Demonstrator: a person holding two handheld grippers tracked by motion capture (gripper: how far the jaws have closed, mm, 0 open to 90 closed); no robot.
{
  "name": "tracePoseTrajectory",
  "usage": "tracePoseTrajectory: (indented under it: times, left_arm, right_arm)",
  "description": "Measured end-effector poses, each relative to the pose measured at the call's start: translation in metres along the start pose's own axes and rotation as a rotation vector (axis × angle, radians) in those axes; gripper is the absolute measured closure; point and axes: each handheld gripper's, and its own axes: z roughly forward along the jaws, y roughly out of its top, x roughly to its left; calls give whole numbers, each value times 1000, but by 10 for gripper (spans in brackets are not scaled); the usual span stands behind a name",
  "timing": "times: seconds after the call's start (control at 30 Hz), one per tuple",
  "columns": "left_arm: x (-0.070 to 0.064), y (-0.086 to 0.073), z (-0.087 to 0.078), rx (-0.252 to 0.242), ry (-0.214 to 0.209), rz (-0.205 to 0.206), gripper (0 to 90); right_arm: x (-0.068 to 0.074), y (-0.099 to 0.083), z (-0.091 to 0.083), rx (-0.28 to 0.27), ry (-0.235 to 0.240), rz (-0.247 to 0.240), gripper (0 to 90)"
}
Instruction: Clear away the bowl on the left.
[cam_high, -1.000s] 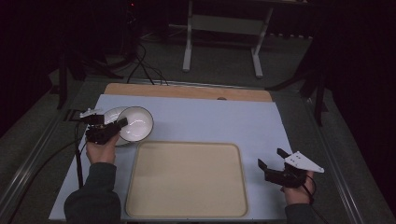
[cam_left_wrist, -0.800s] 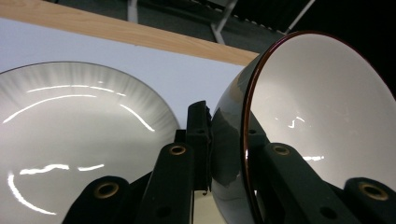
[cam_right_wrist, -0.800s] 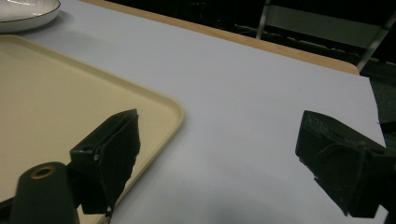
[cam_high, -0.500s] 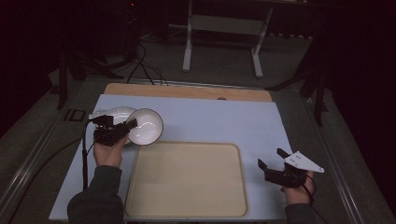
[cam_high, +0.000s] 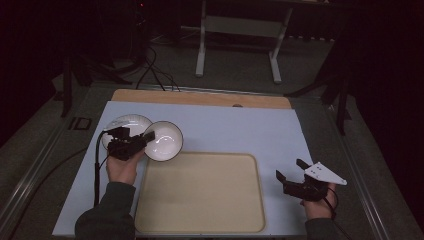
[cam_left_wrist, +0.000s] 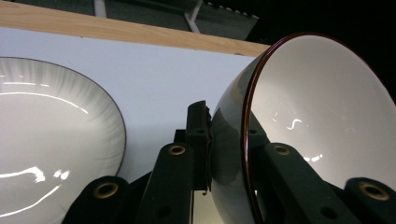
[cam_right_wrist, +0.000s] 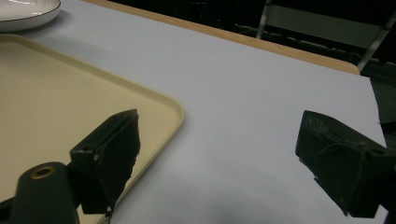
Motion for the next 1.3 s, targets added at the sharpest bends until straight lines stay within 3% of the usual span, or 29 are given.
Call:
tracePoseTrajectory:
  times: [0.6,1.0,1.3]
  left_arm:
    - [-14,-14,2,29,-25,18,802]
    - [-23,-22,1,37,-54,10,800]
    - [-34,-29,8,82,-73,15,794]
  right_arm:
    - [1,0,0,5,-4,-10,135]
    - [1,1,-1,1,-10,-20,135]
    - [1,1,-1,1,-11,-20,135]
